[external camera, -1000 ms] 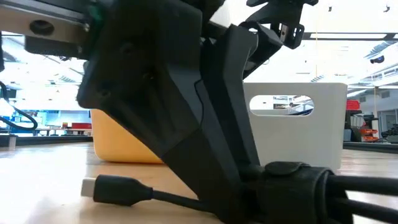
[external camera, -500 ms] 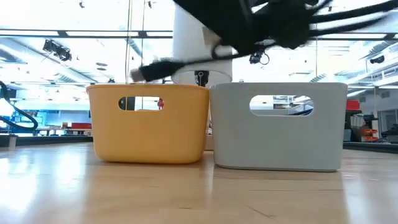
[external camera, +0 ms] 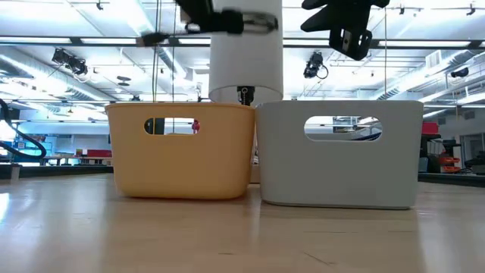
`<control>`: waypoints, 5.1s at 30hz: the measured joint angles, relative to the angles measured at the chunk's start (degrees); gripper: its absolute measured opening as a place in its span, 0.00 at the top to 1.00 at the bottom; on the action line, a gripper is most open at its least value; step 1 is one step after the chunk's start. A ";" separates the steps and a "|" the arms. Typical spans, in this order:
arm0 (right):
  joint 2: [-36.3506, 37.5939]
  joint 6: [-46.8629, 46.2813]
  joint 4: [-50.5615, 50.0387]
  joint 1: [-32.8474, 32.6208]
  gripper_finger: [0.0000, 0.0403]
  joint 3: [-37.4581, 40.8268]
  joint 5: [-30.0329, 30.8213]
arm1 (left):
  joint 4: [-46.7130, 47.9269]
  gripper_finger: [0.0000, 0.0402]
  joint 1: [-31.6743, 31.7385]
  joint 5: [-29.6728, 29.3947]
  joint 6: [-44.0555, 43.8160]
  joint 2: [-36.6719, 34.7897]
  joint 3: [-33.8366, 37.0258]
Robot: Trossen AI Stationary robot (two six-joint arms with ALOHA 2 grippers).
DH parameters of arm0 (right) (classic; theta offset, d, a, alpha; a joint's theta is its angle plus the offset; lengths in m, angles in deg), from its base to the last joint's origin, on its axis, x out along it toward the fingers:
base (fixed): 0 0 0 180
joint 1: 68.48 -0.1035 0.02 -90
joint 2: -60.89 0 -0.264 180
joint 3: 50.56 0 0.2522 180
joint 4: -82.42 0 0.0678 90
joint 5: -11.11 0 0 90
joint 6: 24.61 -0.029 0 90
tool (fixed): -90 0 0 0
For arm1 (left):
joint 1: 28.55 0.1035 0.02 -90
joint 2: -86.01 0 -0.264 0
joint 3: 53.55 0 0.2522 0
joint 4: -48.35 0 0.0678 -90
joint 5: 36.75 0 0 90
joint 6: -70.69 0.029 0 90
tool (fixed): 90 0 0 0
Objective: Pick & Place USB Port
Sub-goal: Put the black charger cable into the yellow bin, then return to Home Position
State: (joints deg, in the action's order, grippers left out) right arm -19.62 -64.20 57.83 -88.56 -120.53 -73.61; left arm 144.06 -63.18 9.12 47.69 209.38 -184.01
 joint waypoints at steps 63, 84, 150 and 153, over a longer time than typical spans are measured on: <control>0.04 -0.75 -1.41 0.76 0.74 0.00 0.31 | -75.63 0.53 19.14 33.83 -0.02 -45.24 68.72; 30.20 19.69 15.38 3.13 0.74 28.78 3.97 | -85.93 0.53 17.78 26.41 11.14 -84.44 93.53; 66.53 33.97 29.64 37.09 0.74 55.30 -39.30 | -82.65 0.53 37.46 42.72 18.61 -122.62 116.24; 70.04 30.39 26.69 38.81 0.74 55.30 -44.04 | -82.66 0.53 37.46 42.74 17.99 -122.64 116.25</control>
State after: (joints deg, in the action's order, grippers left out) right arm 50.42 -33.82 84.52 -49.74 -65.23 -117.65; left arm 61.41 -25.72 51.86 65.68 86.74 -67.77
